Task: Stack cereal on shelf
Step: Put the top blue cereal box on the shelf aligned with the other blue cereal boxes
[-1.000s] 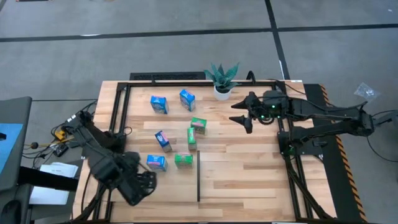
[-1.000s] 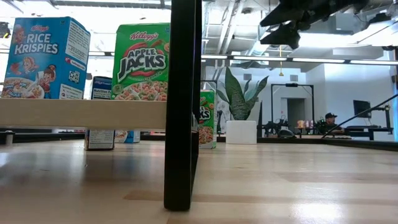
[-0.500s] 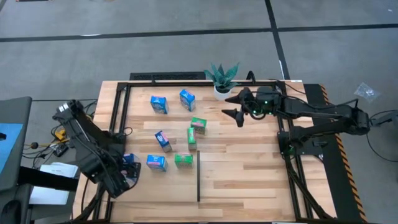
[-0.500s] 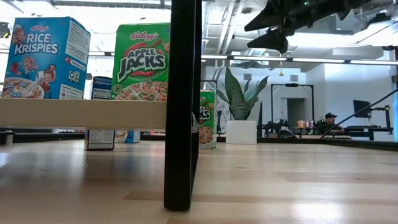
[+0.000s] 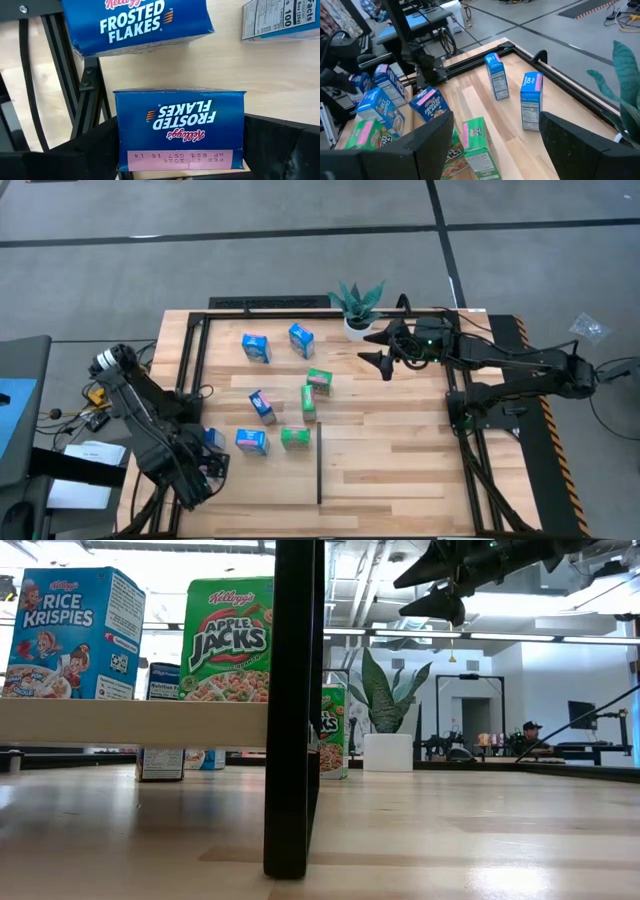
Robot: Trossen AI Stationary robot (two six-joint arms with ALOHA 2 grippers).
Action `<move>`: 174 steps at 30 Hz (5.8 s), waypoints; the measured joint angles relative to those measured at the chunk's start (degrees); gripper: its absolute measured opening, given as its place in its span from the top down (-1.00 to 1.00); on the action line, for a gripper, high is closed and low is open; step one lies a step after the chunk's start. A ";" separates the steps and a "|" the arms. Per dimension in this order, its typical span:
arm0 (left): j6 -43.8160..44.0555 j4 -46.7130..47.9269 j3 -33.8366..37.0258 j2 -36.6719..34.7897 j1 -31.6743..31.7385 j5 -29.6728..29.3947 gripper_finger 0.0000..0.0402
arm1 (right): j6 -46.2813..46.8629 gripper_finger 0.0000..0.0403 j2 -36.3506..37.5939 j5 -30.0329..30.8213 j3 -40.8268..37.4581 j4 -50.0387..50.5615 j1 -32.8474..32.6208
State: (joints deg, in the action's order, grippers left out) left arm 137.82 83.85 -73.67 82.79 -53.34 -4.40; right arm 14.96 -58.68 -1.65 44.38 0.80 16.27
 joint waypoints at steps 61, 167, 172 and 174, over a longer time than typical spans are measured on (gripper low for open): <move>0.18 3.73 -0.11 3.54 -0.55 -3.68 -0.59 | -0.24 -0.58 -0.02 -3.02 0.00 0.03 -0.02; -34.30 -37.86 -0.81 -8.82 10.43 -22.57 -0.98 | -4.95 -0.58 -0.31 -12.17 0.02 0.08 -3.31; -32.62 -36.24 -0.79 -5.94 10.73 -16.23 -0.98 | -4.97 -0.58 -0.30 -12.15 0.02 0.11 -3.89; -31.25 -35.74 -0.81 -4.12 10.75 -13.85 -0.97 | -4.97 -0.58 -0.30 -12.15 0.02 0.20 -3.91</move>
State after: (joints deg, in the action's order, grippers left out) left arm 106.57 48.11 -74.48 78.67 -42.59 -18.24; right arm 10.00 -58.98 -13.80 44.40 0.99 12.36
